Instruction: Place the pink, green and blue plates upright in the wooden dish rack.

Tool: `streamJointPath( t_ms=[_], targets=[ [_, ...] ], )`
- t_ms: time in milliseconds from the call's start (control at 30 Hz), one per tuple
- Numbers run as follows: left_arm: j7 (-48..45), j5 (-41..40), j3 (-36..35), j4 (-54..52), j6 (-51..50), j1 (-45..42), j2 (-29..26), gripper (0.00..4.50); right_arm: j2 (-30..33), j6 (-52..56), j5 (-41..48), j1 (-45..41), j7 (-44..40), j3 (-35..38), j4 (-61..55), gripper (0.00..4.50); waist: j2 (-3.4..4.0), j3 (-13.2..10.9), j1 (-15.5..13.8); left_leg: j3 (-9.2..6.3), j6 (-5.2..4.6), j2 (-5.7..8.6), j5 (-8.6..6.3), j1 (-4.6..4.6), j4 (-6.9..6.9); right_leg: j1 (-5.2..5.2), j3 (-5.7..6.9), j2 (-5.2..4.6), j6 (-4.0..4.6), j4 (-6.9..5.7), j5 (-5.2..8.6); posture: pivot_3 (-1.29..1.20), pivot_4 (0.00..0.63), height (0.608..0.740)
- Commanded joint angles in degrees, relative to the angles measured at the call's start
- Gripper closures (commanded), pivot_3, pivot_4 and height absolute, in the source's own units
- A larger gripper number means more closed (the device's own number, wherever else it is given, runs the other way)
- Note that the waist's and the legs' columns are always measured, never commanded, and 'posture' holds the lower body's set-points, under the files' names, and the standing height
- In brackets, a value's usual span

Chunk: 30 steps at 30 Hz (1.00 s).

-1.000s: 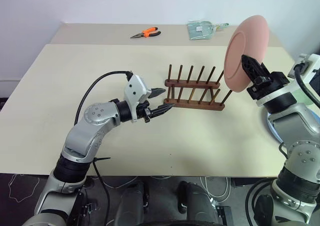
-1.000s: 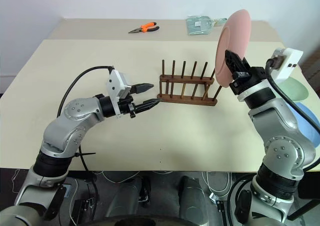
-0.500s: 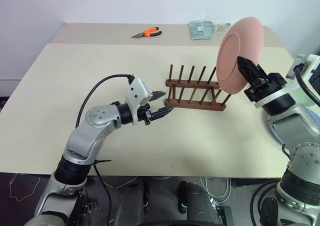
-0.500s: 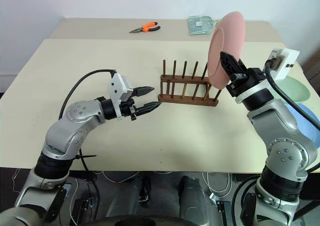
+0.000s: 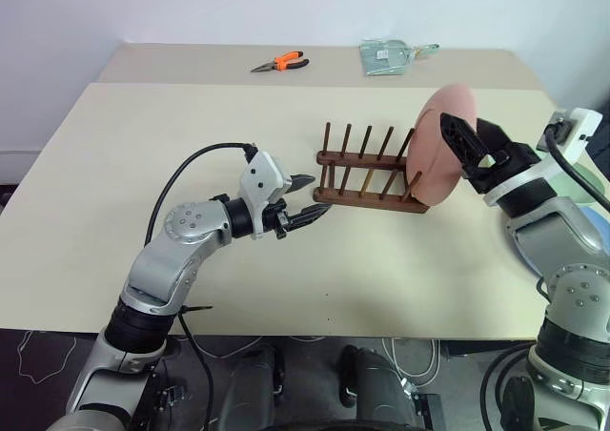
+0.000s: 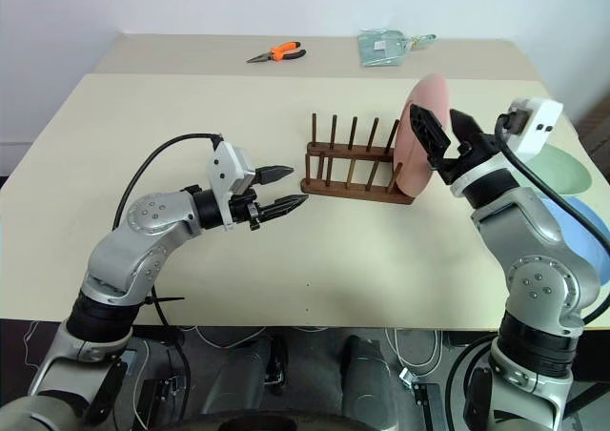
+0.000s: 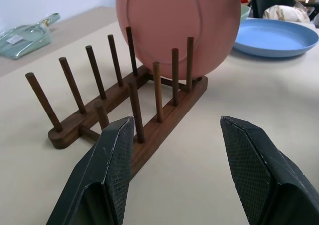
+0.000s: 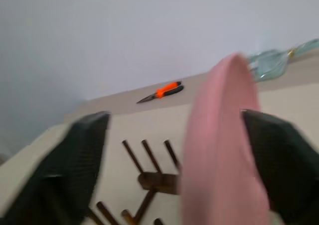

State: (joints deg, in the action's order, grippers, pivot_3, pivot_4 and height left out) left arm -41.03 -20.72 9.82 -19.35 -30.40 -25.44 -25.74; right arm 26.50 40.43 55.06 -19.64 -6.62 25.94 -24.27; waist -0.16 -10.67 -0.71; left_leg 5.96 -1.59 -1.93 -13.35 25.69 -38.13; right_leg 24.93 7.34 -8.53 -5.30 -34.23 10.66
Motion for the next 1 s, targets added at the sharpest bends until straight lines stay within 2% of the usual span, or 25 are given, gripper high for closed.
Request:
streamJointPath(
  t_ms=[33,167,267,333,433,667,800,900,1000],
  targets=[
    [-0.16,0.38,-0.22,-1.12,1.67,0.11,0.2,1.67,4.26,-5.43,-1.83,-4.1,-1.41,5.17,1.14,0.04,0.04,-0.02,-0.02,0.01,0.0,0.0,0.0,0.01,0.0,0.01,0.0,0.0,0.0,0.0,0.0,0.0,0.15,0.716],
    [-0.27,0.64,-0.31,-0.52,2.08,0.28,0.22,1.67,8.56,-7.51,-1.6,-5.51,-2.87,10.46,5.67,0.04,0.03,-0.02,-0.1,-0.01,-0.01,0.02,0.0,0.04,0.01,0.03,0.01,0.0,-0.01,0.02,0.01,0.0,0.15,0.716],
    [-0.39,0.82,-0.17,-0.18,2.36,0.18,0.23,1.67,13.6,-7.86,-6.63,-3.01,-5.5,10.6,9.91,0.04,0.03,-0.02,-0.06,0.03,-0.05,0.05,-0.02,0.05,0.01,0.02,0.0,-0.01,-0.03,0.03,0.01,0.0,0.15,0.716],
    [-0.51,0.96,-0.06,0.22,2.57,-0.11,0.34,1.67,17.72,-8.89,-12.81,0.14,-8.23,7.63,12.43,0.04,0.03,-0.02,-0.07,0.05,-0.05,0.08,-0.01,0.05,0.0,0.01,0.0,-0.02,-0.03,0.03,0.02,0.0,0.15,0.716],
    [-0.7,1.15,0.09,0.84,2.85,-0.51,0.57,1.67,26.4,-14.78,-28.06,7.36,-13.32,-1.13,17.84,0.04,0.05,-0.01,0.01,0.09,-0.05,0.1,-0.01,0.03,-0.02,0.01,-0.03,-0.03,-0.2,0.02,0.12,0.0,0.15,0.716],
    [-1.16,1.88,0.45,1.52,3.29,-0.77,0.96,1.67,37.91,-34.21,-52.52,11.62,-18.78,-15.16,35.87,0.04,0.08,0.0,0.13,0.14,-0.05,0.09,-0.01,-0.04,-0.06,0.01,-0.09,-0.03,-0.25,-0.02,0.15,0.0,0.15,0.716],
    [-1.18,2.08,0.39,1.22,3.18,-0.54,1.04,1.67,38.96,-40.92,-57.95,9.12,-21.02,-19.46,43.84,0.04,0.07,-0.01,0.21,0.14,-0.05,0.1,-0.01,-0.05,-0.07,-0.01,-0.09,-0.01,-0.25,-0.01,0.15,0.0,0.15,0.716],
    [-1.05,2.02,0.36,0.88,2.88,-0.41,1.3,1.67,37.97,-44.86,-62.25,5.29,-19.55,-22.25,50.98,0.04,0.06,-0.01,0.3,0.16,-0.03,0.1,0.0,-0.07,-0.07,-0.01,-0.1,-0.01,-0.25,-0.02,0.15,0.0,0.15,0.716],
    [-1.0,2.0,0.52,0.49,2.73,-0.27,1.48,1.67,37.25,-49.71,-66.83,1.29,-17.11,-25.52,59.11,0.88,0.05,-0.01,0.36,0.16,-0.03,0.1,0.01,-0.11,-0.1,-0.05,-0.11,-0.02,-0.25,-0.04,0.15,0.0,0.15,0.716]
  ],
)
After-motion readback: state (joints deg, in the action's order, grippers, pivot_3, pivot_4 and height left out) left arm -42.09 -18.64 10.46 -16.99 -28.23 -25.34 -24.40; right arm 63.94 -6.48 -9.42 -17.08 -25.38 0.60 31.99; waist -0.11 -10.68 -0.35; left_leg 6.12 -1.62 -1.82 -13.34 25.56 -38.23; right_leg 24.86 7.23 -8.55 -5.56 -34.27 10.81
